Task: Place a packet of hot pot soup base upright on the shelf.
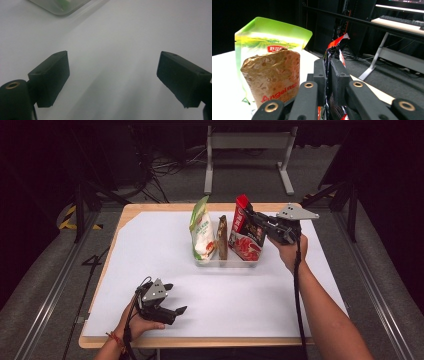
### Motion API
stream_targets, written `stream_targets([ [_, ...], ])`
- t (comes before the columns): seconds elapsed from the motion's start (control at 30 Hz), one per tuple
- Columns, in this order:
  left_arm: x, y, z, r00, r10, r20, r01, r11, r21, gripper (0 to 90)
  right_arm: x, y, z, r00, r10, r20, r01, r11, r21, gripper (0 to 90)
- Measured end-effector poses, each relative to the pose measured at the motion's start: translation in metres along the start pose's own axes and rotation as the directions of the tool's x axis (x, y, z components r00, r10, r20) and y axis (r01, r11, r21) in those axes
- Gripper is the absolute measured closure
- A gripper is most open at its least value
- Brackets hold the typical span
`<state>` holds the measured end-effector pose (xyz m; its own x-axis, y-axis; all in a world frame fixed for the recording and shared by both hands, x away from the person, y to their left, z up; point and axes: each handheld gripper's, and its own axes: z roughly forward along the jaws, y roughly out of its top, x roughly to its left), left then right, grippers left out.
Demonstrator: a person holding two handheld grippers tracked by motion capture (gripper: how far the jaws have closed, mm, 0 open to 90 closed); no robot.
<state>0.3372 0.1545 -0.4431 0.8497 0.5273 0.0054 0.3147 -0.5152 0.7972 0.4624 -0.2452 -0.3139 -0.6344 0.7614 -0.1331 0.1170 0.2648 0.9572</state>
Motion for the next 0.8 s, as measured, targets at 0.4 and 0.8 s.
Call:
stream_targets([
  [0.4, 0.000, 0.001, 0.004, 1.0000, 0.000, 0.005, -0.001, 0.9999, 0.010, 11.8, 0.000, 0.004, -0.013, 0.9997, -0.020, -0.010, 0.021, 1.000, 0.005, 76.6],
  [0.8, -0.001, 0.002, 0.005, 1.0000, -0.004, 0.006, 0.004, 0.9999, 0.010, 11.8, 0.002, 0.009, -0.026, 0.9996, 0.018, -0.022, -0.018, 0.999, -0.035, 63.5],
])
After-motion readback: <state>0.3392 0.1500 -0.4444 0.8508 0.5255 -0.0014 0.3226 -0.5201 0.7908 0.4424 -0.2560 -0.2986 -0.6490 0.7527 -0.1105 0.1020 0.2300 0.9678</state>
